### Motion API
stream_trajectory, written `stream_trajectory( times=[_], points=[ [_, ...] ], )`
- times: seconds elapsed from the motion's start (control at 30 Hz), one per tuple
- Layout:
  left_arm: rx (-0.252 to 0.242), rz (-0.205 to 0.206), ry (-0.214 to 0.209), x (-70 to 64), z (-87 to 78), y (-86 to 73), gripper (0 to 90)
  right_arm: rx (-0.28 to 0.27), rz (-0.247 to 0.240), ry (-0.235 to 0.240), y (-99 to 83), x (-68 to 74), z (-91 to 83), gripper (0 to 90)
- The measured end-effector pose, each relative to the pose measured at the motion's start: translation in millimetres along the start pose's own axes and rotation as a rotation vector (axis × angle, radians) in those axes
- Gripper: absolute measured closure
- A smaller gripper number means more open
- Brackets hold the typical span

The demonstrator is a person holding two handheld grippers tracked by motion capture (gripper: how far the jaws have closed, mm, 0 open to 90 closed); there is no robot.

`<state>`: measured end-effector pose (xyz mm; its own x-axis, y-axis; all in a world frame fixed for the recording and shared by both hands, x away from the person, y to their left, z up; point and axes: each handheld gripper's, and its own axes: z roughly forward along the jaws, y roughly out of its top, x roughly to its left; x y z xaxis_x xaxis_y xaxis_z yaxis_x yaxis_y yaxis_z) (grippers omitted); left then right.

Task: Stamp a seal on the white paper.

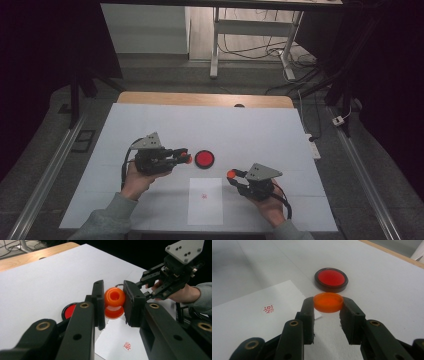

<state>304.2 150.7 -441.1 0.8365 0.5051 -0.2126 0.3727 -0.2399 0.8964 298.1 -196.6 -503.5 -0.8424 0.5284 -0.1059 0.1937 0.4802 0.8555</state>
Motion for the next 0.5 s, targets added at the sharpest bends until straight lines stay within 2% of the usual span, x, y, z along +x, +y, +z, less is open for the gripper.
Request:
stream_trajectory(
  times=[0.13, 0.3, 0.4, 0.5],
  points=[
    [-0.002, 0.009, 0.013, -1.8, 1.4, 2.8, 72.0, -0.006, 0.002, 0.002, 0.1, 0.5, 0.5, 64.3],
    [-0.024, -0.001, 0.003, -2.5, 4.4, 11.6, 72.1, -0.01, 0.001, 0.004, 0.2, 0.6, 0.7, 64.3],
    [0.003, 0.023, 0.022, -5.2, 7.8, 12.5, 72.0, -0.007, -0.002, 0.003, 0.4, 0.1, -0.2, 64.3],
    [0.011, 0.013, 0.02, -3.5, 9.8, 11.2, 72.0, -0.006, -0.003, 0.002, 0.4, -0.2, -0.7, 64.3]
  ],
)
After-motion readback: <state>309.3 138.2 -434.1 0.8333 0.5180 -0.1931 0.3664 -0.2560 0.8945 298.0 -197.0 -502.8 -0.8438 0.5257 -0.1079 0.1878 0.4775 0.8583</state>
